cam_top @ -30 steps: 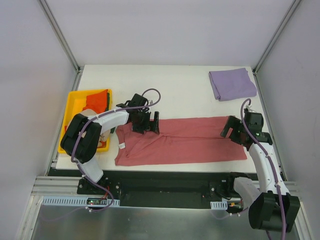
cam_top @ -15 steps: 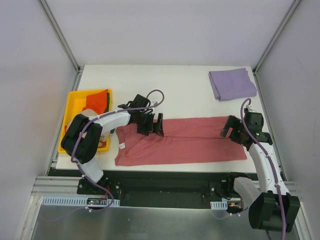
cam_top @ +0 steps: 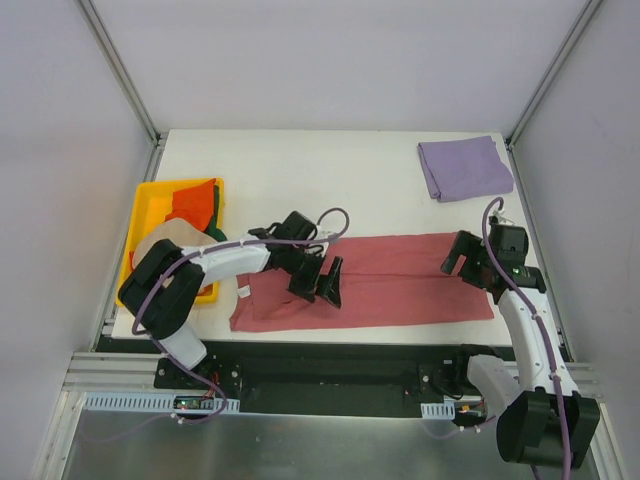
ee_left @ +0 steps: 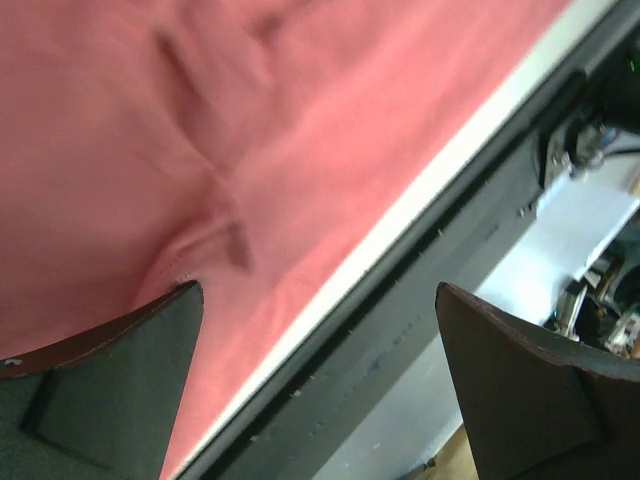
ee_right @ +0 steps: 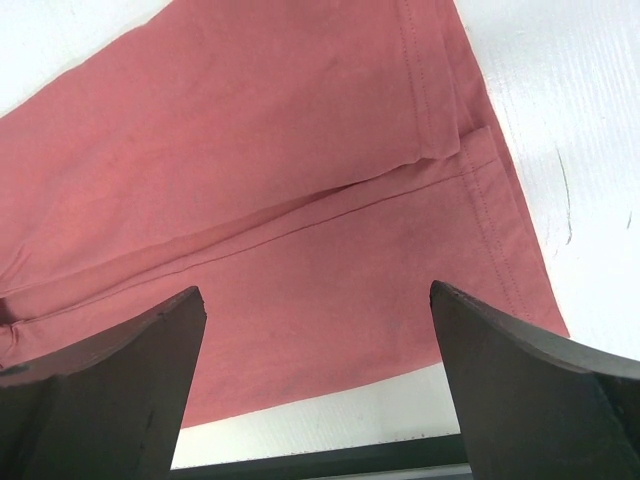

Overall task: Fold and stack the t-shirts
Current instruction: Fold the other side of the tshirt into a rectangle

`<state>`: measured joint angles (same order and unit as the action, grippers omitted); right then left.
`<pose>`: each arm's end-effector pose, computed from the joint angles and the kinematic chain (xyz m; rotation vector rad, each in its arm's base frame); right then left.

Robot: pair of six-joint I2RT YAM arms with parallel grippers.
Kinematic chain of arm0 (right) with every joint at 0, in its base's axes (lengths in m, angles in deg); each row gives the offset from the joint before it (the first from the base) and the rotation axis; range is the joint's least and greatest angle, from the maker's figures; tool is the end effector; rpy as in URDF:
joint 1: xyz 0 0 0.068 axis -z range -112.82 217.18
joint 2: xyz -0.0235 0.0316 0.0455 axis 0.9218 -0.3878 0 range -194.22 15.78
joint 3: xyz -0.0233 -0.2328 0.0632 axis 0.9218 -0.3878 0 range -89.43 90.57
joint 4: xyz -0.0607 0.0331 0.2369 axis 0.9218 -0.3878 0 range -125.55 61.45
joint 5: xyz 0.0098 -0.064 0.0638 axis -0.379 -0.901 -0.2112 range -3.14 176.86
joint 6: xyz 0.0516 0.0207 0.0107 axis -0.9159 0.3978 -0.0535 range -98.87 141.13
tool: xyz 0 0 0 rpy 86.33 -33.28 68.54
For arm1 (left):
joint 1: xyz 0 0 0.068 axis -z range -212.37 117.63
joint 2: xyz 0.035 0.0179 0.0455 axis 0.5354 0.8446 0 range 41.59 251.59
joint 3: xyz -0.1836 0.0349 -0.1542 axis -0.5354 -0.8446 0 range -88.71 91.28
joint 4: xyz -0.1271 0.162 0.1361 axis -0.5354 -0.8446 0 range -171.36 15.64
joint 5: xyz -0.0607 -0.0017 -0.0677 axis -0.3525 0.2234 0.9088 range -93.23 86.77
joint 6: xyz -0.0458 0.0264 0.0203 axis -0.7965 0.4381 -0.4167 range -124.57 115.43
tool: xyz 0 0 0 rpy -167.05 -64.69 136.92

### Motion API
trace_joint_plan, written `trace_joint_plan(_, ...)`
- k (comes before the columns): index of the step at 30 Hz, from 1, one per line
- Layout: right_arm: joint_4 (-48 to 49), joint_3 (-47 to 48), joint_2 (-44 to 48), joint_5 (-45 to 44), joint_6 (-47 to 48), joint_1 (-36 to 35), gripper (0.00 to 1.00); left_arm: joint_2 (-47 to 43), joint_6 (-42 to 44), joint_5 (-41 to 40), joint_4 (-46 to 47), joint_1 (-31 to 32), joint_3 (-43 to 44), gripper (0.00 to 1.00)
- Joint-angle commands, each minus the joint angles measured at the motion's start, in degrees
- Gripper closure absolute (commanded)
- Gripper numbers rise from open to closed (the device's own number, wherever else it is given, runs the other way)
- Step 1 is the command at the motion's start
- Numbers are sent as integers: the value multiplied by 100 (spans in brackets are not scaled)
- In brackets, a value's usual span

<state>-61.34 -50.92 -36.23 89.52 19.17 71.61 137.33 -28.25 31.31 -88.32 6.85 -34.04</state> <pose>0.1920 -0.0129 0.2194 0.1103 2.3755 0.0346 0.2311 -0.2177 0.1518 0.6263 2.6365 -1.1589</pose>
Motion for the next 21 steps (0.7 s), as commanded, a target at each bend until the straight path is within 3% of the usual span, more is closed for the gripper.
trace_joint_plan(1,72,-62,235,7,29,23,4,-916,-312,465,-19,550,-334,1)
trace_joint_plan(7,80,-71,340,-11,20,23,4,-1435,-479,387,-142,1044,-528,1)
trace_joint_plan(12,168,-71,262,322,72,23,4,-1445,-637,-1124,-547,991,-239,1)
trace_joint_plan(16,317,-53,104,771,143,23,4,-1436,-646,-1529,-547,807,121,1)
trace_joint_plan(21,808,-36,-291,1412,205,-91,4,-1427,-988,-1328,-521,88,105,1)
